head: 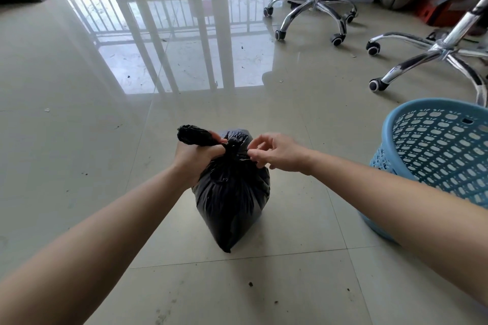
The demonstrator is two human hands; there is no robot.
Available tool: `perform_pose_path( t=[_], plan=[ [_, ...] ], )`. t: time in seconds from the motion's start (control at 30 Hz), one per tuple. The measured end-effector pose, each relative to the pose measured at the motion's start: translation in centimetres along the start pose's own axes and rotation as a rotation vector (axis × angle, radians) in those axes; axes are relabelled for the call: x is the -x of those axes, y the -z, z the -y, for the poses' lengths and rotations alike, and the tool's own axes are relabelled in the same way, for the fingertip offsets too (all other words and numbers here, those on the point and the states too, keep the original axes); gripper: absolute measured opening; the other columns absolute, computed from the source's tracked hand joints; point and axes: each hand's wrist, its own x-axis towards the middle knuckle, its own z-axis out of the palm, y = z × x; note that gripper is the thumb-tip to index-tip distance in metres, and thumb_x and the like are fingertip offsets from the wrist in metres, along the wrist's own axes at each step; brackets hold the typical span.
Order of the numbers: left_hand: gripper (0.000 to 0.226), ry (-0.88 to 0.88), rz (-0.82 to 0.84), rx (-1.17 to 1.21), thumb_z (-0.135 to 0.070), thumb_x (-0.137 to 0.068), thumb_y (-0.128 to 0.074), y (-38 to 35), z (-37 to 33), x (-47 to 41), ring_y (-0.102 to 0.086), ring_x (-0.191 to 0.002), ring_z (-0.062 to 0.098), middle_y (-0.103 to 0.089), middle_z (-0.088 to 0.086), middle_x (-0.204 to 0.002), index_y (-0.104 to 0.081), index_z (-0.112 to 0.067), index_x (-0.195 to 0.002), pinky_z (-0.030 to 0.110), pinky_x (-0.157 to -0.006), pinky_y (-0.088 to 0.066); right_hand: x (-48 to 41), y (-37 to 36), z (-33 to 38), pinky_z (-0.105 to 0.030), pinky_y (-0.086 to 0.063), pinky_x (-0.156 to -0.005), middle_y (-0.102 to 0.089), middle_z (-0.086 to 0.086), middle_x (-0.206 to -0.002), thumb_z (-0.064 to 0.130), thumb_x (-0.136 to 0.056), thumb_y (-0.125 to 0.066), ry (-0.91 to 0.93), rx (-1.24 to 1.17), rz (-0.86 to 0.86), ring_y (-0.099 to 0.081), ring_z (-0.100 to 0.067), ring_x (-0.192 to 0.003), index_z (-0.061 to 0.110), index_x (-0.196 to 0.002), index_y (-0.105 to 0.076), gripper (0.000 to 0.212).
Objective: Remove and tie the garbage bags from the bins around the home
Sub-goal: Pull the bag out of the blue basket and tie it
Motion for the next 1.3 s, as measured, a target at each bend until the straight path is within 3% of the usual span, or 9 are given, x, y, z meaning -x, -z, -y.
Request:
perform_pose_path(
  t=[0.17, 0.3, 0.57, 0.77, 0.9, 0.97, 1.07, 1.17, 1.3],
  plan=[
    [0.027, -0.017, 0.105, 0.037, 0.016, -0.076, -0.073, -0.3, -0.1, 0.3, -0.072, -0.093, 0.025, -0.075, 0.017, -0.096, -0.069, -0.011, -0.077, 0.037, -0.089, -0.058, 0.0, 0.2, 0.4, -0.01, -0.046, -0.064, -0.067, 0.013, -0.09, 0.029, -0.09, -0.071, 0.11, 0.008, -0.01, -0.063, 0.006, -0.07, 0.028, -0.128, -0.062, 0.039],
    [0.025, -0.015, 0.167, 0.091, 0.016, -0.078, -0.073, -0.6, -0.4, 0.2, -0.072, -0.098, 0.026, -0.074, 0.018, -0.101, -0.067, -0.007, -0.081, 0.034, -0.091, -0.058, -0.3, -0.2, 0.2, -0.012, -0.041, -0.063, -0.066, 0.011, -0.08, 0.028, -0.089, -0.073, 0.181, 0.076, -0.125, -0.055, 0.007, -0.057, 0.025, -0.104, -0.074, 0.015],
    [0.019, -0.037, 0.235, 0.063, 0.016, -0.08, -0.071, 0.0, 0.0, -0.1, -0.073, -0.086, 0.016, -0.073, 0.014, -0.091, -0.066, -0.002, -0.082, 0.026, -0.087, -0.059, 0.8, 2.9, 0.3, -0.03, -0.041, -0.076, -0.063, 0.01, -0.112, 0.044, -0.098, -0.053, 0.296, 0.92, -0.196, -0.06, -0.018, -0.103, 0.033, -0.113, -0.068, 0.024],
    [0.015, 0.095, 0.22, -0.009, 0.008, -0.085, -0.071, 1.8, 1.4, -0.4, -0.07, -0.091, 0.024, -0.071, 0.013, -0.09, -0.065, -0.006, -0.084, 0.034, -0.091, -0.059, 1.0, 4.4, -1.8, -0.033, -0.04, -0.086, -0.064, 0.009, -0.116, 0.043, -0.1, -0.047, 0.219, 1.19, -0.145, -0.058, -0.018, -0.115, 0.035, -0.116, -0.066, 0.026],
    [0.016, 0.242, 0.205, -0.046, -0.014, -0.091, -0.071, 2.2, 1.4, -0.6, -0.071, -0.097, 0.026, -0.072, 0.017, -0.105, -0.07, -0.005, -0.103, 0.042, -0.091, -0.058, 0.6, 4.6, -3.2, -0.032, -0.045, -0.083, -0.062, 0.007, -0.114, 0.042, -0.096, -0.055, 0.021, 0.814, -0.167, -0.061, -0.018, -0.108, 0.034, -0.12, -0.06, 0.026],
    [0.026, 0.29, 0.125, -0.054, -0.024, -0.091, -0.072, 2.7, 2.5, -0.7, -0.065, -0.113, 0.028, -0.07, 0.011, -0.116, -0.067, -0.008, -0.111, 0.045, -0.094, -0.056, 0.4, 4.6, -4.5, -0.037, -0.045, -0.1, -0.056, -0.003, -0.131, 0.043, -0.092, -0.061, -0.108, 0.539, -0.176, -0.056, -0.019, -0.118, 0.029, -0.139, -0.046, 0.051],
    [0.033, 0.331, 0.026, -0.17, -0.041, -0.09, -0.071, 2.5, 3.9, -0.9, -0.05, -0.122, 0.023, -0.059, -0.004, -0.118, -0.061, -0.017, -0.111, 0.048, -0.1, -0.047, -0.1, 3.7, -6.2, -0.046, -0.028, -0.117, -0.022, -0.011, -0.161, 0.053, -0.091, -0.057, -0.362, 0.161, -0.192, -0.027, -0.028, -0.146, 0.024, -0.157, -0.014, 0.084],
    [0.072, 0.414, 0.035, -0.194, -0.062, -0.088, -0.063, 1.6, 5.5, -1.1, -0.04, -0.136, 0.023, -0.045, -0.007, -0.146, -0.042, -0.021, -0.143, 0.049, -0.104, -0.036, -0.3, 1.9, -7.7, -0.053, -0.038, -0.11, -0.007, 0.0, -0.166, 0.069, -0.086, -0.048, -0.494, -0.111, -0.216, -0.021, -0.026, -0.149, 0.037, -0.157, 0.001, 0.092],
    [0.101, 0.544, 0.198, -0.182, -0.089, -0.073, -0.051, -0.5, 7.7, -1.2, -0.028, -0.148, 0.015, -0.028, -0.021, -0.159, -0.014, -0.045, -0.157, 0.056, -0.111, -0.029, -0.2, -1.7, -8.9, -0.051, -0.05, -0.095, -0.024, 0.007, -0.161, 0.081, -0.083, -0.042, -0.55, -0.268, -0.093, -0.039, -0.027, -0.139, 0.052, -0.151, 0.008, 0.089]
  ],
)
